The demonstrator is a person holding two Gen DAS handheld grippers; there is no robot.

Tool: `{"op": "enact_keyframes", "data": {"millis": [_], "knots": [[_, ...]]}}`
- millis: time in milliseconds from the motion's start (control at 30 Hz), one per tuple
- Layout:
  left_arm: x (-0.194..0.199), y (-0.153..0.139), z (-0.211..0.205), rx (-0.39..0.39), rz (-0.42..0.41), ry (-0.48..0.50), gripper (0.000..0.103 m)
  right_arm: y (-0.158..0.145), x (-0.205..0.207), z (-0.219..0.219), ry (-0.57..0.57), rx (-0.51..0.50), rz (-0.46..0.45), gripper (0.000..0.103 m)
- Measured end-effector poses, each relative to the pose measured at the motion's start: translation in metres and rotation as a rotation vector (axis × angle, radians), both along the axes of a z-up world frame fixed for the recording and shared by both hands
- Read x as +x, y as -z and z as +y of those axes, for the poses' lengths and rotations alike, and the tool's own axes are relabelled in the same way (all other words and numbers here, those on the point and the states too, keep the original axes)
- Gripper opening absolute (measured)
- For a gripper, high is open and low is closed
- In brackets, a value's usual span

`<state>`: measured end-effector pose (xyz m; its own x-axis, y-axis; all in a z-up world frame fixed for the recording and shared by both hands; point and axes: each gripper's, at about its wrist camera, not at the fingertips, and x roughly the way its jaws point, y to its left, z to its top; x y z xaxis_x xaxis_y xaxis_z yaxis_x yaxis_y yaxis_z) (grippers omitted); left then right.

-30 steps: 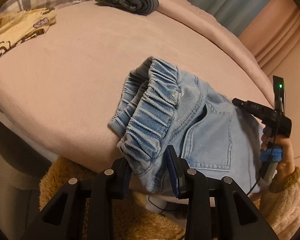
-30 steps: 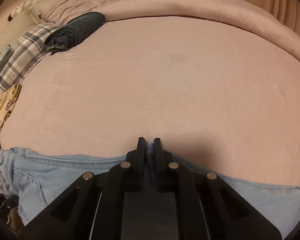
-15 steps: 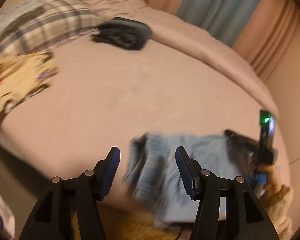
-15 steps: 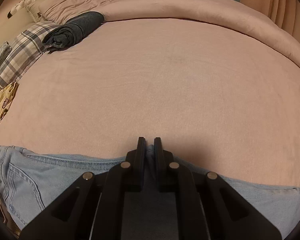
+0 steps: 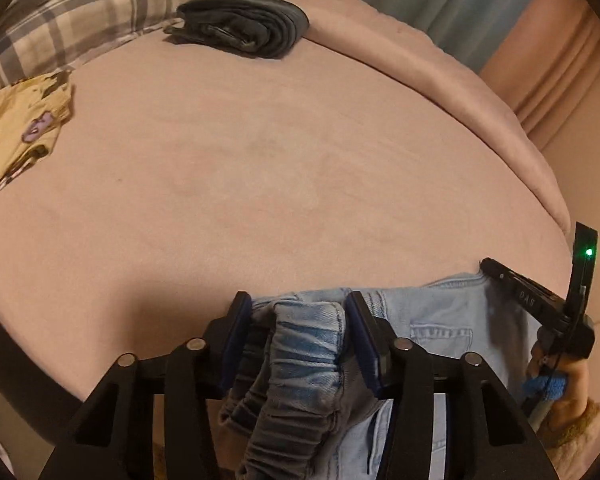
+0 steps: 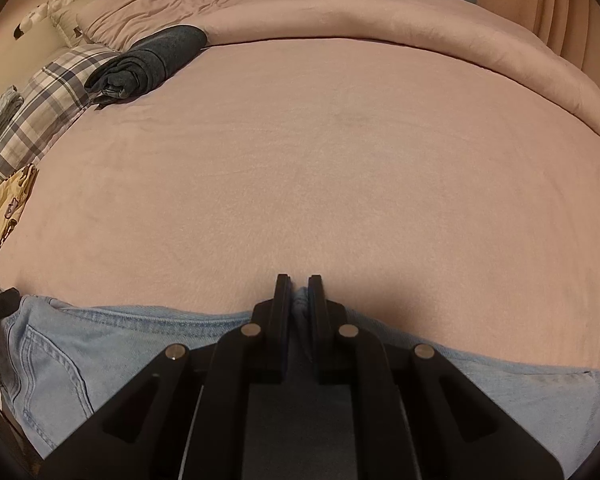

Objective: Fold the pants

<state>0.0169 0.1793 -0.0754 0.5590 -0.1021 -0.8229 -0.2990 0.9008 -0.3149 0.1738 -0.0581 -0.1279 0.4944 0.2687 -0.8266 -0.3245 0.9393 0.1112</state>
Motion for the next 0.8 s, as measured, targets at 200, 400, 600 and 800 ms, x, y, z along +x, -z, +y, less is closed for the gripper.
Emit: {"op": "enact_keyframes", "data": {"millis": [200, 400, 600, 800], "knots": [[-0.009, -0.011, -0.007, 0.067, -0.039, -0.003, 0.045, -0.012, -0.006, -0.002, 0.008, 0.017, -0.029, 0.009], [-0.003, 0.002, 0.003, 0.039, -0.036, -0.021, 0.045, -0.013, -0.005, -0.002, 0.026, 0.039, -0.035, 0.009], [-0.001, 0.009, -0.001, 0.091, -0.021, -0.025, 0.045, 0.006, 0.0, 0.003, 0.052, -0.005, -0.028, 0.008], [-0.006, 0.014, 0.01, 0.026, -0.024, -0.029, 0.054, 0.008, 0.006, 0.008, 0.057, -0.065, -0.039, 0.005]]}}
